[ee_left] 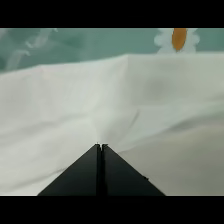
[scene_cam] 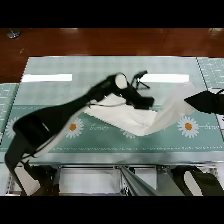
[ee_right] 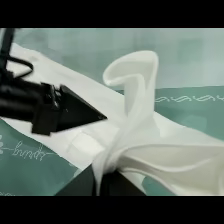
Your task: Fold the shirts.
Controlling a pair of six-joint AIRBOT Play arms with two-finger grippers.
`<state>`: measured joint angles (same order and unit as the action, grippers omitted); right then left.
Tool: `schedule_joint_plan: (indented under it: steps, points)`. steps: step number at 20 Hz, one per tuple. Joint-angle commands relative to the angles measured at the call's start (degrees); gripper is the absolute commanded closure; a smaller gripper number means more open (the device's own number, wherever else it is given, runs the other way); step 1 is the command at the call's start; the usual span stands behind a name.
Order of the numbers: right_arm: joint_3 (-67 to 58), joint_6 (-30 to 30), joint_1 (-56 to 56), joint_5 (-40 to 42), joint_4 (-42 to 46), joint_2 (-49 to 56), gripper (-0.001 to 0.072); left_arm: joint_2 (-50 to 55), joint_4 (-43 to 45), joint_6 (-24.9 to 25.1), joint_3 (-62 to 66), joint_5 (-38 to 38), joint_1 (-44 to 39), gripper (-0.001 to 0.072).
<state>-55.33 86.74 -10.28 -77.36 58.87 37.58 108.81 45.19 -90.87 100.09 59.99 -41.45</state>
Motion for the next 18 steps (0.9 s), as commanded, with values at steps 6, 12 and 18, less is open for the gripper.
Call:
schedule_joint_plan:
  steps: [6,12,18]
  points:
    - [-3.6,5.6,26.3,16.3,-3.9,15.9,0.0681,-27.1,15.7,0.2,-3.5,11.1,26.0,0.0683]
    - [-24.5,5.6,40.1,18.8,-4.4,44.4,0.0681,-62.2,19.7,0.3,-41.0,3.2,33.3,0.0683]
    - [-40.6,7.5,45.7,19.5,-7.9,66.0,0.0304,-83.6,9.7,-3.6,-73.6,-3.4,32.9,0.0683]
